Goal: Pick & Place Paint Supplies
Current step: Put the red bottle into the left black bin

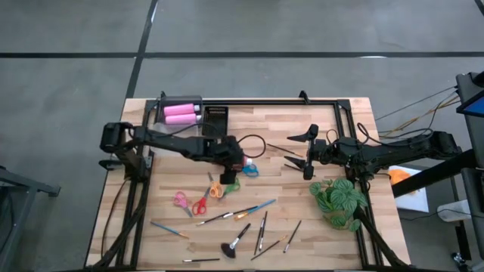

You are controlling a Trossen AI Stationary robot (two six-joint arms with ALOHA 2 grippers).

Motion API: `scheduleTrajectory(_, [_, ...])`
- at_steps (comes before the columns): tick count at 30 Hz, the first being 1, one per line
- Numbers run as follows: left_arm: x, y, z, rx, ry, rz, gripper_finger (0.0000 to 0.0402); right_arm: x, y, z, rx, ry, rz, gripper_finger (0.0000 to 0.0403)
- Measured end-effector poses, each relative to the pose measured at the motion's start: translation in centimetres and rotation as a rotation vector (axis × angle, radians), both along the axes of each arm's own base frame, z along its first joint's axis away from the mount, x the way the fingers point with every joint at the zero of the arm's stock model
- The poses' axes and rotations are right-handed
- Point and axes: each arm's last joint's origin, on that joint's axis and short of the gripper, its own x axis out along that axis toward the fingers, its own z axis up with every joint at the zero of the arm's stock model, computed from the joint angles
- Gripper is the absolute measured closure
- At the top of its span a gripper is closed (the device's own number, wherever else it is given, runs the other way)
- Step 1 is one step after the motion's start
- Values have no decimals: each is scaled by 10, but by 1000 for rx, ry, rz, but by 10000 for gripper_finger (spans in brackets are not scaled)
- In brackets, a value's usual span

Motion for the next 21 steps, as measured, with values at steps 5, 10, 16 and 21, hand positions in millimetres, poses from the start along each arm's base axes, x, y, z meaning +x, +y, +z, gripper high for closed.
scheduleTrajectory(5, [2,11,-10,12,19,17,99,0,0,0,0,1,0,72])
scheduleTrajectory(10, [3,18,-18,13,32,34,99,0,0,0,0,2,0,72])
scheduleTrajectory(16, [4,19,-30,7,68,37,99,0,0,0,0,2,0,72])
scheduleTrajectory(21, [5,19,-41,3,104,40,100,0,0,0,0,2,0,72])
